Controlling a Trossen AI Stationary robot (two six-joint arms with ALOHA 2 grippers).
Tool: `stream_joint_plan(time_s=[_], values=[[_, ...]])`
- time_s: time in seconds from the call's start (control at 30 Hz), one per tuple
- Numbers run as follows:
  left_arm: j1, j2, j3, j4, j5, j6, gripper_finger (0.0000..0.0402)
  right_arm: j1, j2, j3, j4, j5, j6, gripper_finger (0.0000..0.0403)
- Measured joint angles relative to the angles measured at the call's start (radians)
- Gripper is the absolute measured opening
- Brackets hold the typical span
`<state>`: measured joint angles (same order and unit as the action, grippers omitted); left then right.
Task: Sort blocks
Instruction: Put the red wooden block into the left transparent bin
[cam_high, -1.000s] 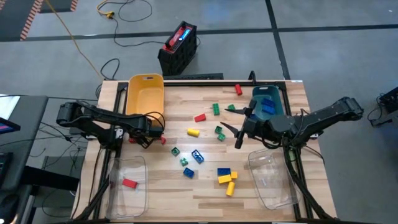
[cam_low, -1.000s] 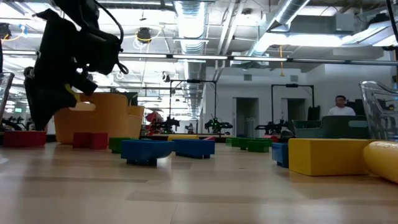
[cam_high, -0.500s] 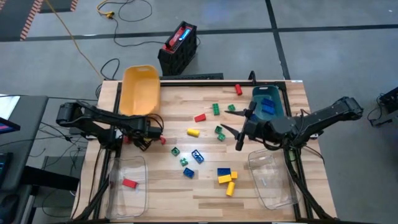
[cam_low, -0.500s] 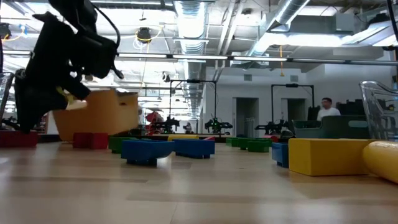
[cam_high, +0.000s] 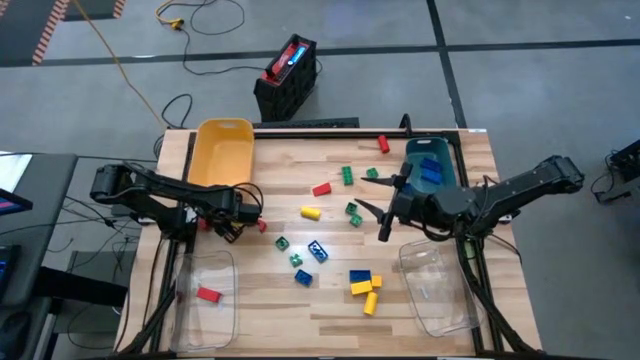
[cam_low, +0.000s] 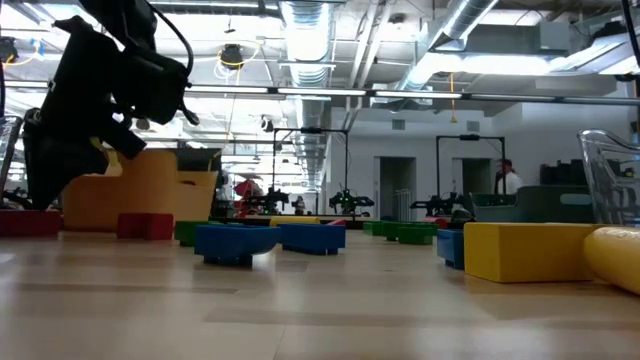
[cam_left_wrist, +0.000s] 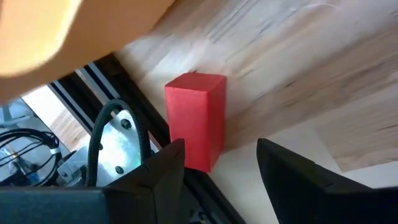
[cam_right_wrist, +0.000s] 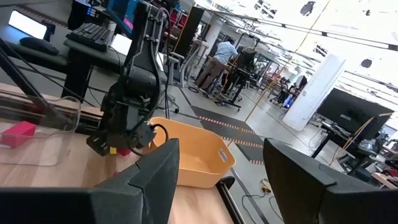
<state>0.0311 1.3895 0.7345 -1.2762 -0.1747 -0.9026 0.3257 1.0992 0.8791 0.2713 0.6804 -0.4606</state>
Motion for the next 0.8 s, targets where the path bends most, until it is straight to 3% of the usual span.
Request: stream_joint_plan(time_s=[0.37, 0.53, 0.8], values=[[-0.015, 0.000, -0.002, 0.004, 0.044, -0.026, 0.0194, 0.000, 0.000, 0.000, -0.002, 0.000, 0.000, 0.0249], [-0.035, 0.001, -0.059, 0.064, 0.087, -0.042, 0.0194, 0.000, 0.000, 0.000, -0.002, 0.000, 0.000, 0.0249], [-0.043, 0.006, -0.058, 0.064, 0.025, -0.048, 0.0194, 0.000, 0.000, 0.000, 0.003, 0.000, 0.000, 0.0249]])
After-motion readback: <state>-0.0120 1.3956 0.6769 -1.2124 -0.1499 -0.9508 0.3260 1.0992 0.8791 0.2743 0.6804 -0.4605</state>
